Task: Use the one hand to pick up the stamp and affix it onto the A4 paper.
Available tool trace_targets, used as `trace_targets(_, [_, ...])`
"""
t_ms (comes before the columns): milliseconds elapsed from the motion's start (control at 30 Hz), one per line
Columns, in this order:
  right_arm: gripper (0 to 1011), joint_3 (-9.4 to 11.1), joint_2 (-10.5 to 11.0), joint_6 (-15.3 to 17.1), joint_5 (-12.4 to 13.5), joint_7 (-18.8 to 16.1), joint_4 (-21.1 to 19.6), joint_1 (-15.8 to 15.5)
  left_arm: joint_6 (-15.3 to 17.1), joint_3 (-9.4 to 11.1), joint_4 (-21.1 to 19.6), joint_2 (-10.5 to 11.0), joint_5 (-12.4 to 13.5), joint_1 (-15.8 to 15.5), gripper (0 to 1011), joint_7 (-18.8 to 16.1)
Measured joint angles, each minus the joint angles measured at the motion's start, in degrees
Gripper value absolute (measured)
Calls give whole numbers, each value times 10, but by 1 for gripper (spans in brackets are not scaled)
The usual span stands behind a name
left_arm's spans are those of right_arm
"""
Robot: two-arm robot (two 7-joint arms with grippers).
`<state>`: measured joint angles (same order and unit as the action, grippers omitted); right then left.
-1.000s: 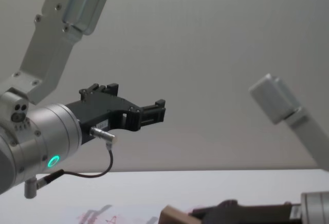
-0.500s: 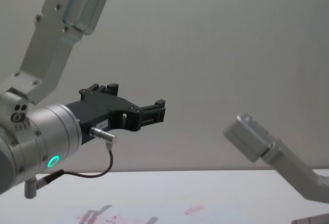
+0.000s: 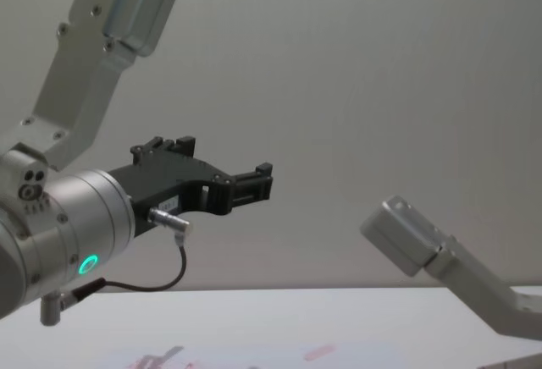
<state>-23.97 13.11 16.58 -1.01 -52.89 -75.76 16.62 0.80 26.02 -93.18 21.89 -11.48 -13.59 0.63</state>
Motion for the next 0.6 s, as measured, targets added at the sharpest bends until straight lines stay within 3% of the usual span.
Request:
trace_targets(267, [220,0,-3,-18,23,28,5,2,0,0,0,0,0,0,1000,0])
trace_targets(600, [220,14,-1,-48,83,90,-25,2,0,0,0,0,0,0,1001,0])
